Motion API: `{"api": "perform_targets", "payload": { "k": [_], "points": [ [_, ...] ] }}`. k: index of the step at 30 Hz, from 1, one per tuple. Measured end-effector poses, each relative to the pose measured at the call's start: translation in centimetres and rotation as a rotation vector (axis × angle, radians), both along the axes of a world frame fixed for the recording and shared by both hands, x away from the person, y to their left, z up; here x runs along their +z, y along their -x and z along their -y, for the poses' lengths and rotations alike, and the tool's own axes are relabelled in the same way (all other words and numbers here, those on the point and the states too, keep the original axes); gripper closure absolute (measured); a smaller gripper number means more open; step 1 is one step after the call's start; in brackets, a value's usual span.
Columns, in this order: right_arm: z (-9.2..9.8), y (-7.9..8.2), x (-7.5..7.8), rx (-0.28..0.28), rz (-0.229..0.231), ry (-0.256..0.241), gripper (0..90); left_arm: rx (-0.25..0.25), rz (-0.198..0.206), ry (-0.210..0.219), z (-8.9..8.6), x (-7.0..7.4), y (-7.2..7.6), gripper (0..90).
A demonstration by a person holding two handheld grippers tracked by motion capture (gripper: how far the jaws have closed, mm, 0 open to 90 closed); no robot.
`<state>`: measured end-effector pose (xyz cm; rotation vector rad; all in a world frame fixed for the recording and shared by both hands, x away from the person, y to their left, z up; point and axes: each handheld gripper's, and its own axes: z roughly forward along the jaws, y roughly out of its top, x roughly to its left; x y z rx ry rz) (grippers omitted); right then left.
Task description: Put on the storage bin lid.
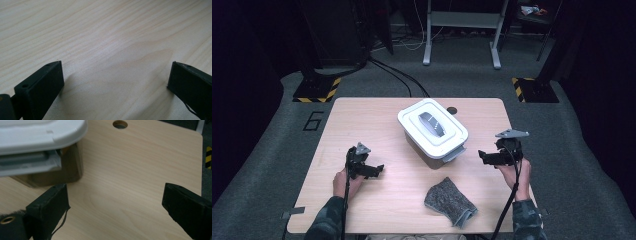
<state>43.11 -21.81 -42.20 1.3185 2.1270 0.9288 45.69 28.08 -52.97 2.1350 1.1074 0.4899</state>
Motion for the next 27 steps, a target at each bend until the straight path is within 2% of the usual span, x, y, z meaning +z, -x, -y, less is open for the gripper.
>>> {"api": "perform_targets", "payload": {
  "k": [1,5,13,21,27],
  "points": [
    [0.2,0.1,-0.6,-0.009,-0.009,-0.016,6.1,0.000,0.000,-0.002,0.0,0.0,0.0,0.0],
    [1.0,0.7,-2.9,-0.027,-0.041,-0.025,6.1,-0.001,-0.003,-0.001,0.0,0.0,0.0,0.0],
    [1.8,1.9,-6.3,-0.061,-0.086,-0.032,6.1,-0.002,-0.003,-0.002,0.0,0.0,0.0,0.0],
    [2.3,3.2,-8.4,-0.076,-0.098,-0.042,6.0,-0.001,-0.001,-0.001,0.0,0.0,0.0,0.0],
    [2.7,4.4,-9.8,-0.092,-0.089,-0.017,5.5,-0.002,-0.002,-0.002,0.0,0.0,0.0,0.0]
  ]
}}
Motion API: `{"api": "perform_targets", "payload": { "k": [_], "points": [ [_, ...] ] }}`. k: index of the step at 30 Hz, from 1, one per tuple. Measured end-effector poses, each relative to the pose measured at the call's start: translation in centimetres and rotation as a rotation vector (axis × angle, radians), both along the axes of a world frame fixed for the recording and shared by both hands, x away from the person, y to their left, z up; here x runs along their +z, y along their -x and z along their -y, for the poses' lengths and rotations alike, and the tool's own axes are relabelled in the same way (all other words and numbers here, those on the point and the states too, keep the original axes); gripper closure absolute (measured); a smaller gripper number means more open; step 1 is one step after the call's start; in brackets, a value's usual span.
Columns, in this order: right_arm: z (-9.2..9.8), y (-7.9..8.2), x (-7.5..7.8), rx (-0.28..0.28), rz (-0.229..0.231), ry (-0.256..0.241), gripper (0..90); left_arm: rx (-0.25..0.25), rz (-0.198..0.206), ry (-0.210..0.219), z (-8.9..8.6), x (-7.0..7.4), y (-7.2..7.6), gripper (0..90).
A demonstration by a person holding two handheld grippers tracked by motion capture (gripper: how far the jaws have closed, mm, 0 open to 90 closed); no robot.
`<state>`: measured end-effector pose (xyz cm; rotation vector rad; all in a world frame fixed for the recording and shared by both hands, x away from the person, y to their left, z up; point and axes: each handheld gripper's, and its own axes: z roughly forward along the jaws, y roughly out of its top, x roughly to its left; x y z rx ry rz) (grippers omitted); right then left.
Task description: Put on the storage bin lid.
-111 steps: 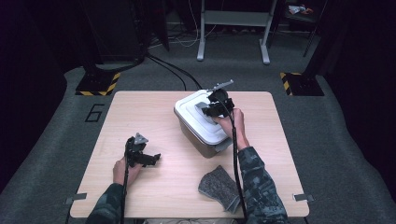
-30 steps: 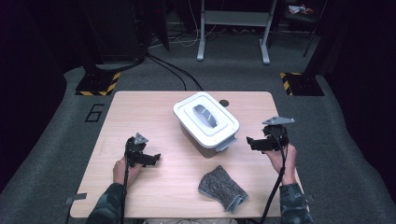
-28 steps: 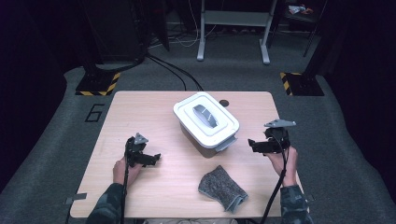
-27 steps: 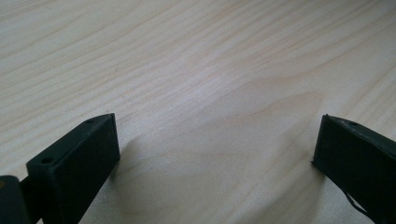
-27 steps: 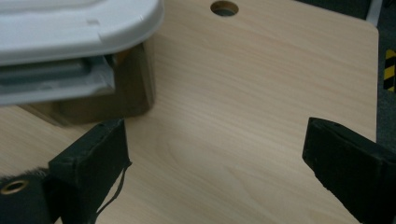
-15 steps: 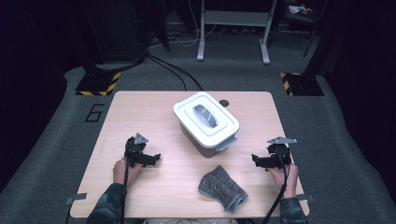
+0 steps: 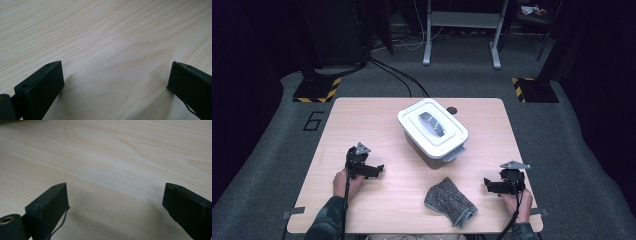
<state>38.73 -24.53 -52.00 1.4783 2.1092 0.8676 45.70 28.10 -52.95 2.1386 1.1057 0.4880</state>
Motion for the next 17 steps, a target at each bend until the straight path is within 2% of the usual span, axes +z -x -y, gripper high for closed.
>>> {"api": "perform_targets", "payload": {
  "k": [2,4,7,13,17],
  "points": [
    [0.2,0.4,-0.5,-0.005,-0.006,0.009,4.2,0.001,0.000,0.001,0.0,0.0,0.0,0.0],
    [0.5,1.0,-0.8,-0.009,0.028,-0.002,4.1,0.001,0.000,0.001,0.0,0.0,0.0,0.0],
    [0.9,1.7,-1.0,-0.013,0.048,0.006,3.0,0.002,0.000,0.001,0.0,0.0,0.0,0.0],
    [1.1,2.0,-1.0,-0.031,0.026,-0.001,0.0,0.007,0.002,0.001,0.0,0.0,0.0,0.0],
    [1.0,2.0,-1.0,-0.034,0.028,-0.003,0.0,0.005,-0.001,0.000,0.0,0.0,0.0,0.0]
  ]
}}
